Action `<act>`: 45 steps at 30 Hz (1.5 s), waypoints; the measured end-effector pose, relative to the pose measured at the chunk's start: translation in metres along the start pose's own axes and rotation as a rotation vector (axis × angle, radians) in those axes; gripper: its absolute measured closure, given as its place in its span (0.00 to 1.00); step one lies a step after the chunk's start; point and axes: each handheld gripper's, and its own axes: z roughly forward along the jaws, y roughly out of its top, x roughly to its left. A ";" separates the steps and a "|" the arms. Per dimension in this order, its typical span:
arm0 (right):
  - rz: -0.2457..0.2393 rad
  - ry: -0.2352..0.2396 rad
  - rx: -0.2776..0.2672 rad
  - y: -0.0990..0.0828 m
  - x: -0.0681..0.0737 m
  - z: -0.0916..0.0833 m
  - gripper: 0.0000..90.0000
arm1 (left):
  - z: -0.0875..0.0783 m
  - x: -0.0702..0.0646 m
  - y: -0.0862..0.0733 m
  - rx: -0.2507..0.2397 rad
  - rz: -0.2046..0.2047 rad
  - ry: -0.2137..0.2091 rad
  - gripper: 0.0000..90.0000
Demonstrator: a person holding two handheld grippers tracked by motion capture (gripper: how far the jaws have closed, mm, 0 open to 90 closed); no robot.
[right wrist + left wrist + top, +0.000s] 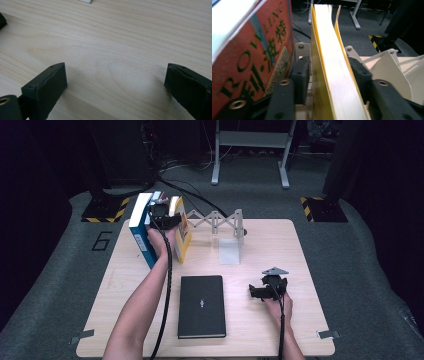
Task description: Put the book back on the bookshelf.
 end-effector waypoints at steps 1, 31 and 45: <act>-0.002 0.002 0.005 0.000 0.000 0.000 0.04 | -0.002 -0.001 -0.001 -0.003 0.011 -0.002 0.56; -0.001 0.004 0.000 0.000 0.000 0.000 0.04 | -0.030 0.001 -0.020 -0.021 0.123 -0.057 0.39; -0.001 0.004 0.000 0.000 0.000 0.000 0.04 | -0.040 0.004 -0.021 -0.075 0.134 0.006 0.43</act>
